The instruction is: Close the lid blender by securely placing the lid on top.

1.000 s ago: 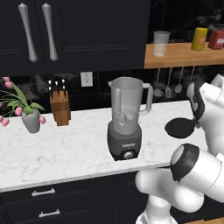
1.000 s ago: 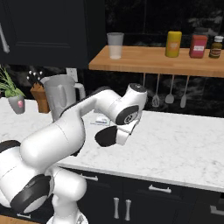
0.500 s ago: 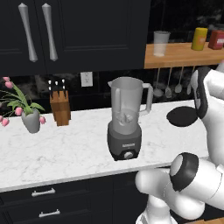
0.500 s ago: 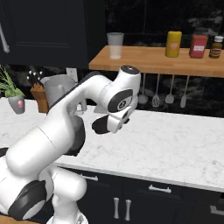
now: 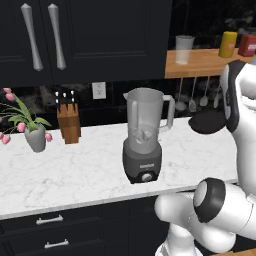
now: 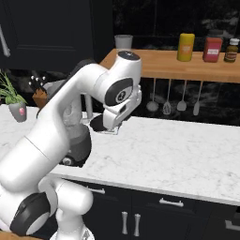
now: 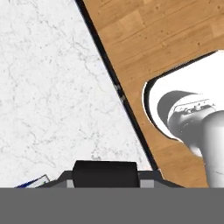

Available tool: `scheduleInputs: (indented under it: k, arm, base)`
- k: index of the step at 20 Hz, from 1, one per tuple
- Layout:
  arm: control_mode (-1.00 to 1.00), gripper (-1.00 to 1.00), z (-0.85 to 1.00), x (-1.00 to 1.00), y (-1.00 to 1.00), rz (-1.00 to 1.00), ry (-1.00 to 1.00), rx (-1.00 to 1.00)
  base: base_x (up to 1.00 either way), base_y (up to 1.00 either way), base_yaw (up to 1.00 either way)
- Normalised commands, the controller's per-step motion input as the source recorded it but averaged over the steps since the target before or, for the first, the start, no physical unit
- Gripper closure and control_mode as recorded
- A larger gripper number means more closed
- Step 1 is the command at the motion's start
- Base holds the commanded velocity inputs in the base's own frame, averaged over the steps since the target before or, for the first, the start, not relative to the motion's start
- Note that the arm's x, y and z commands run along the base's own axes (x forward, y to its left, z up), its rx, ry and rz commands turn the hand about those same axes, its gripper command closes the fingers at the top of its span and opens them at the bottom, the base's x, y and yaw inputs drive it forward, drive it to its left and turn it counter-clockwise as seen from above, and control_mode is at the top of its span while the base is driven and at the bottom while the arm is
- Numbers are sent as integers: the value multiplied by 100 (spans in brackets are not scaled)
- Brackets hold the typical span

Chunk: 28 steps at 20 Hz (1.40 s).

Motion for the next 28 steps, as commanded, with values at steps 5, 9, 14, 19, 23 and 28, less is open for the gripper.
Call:
scheduleInputs:
  k: [5,9,14,19,23,28]
  arm:
    - [-100,100,44,-12,8,-1,0,9]
    - [-100,100,31,-5,1,0,-2,14]
    - [-100,100,15,0,6,0,-13,19]
    - [-100,100,7,0,27,0,-23,13]
    - [-100,100,6,0,44,0,-24,3]
    - [-100,100,19,0,50,0,-16,0]
  base:
    - [0,0,0]
    - [0,0,0]
    - [0,0,0]
    - [0,0,0]
    - [0,0,0]
    - [0,0,0]
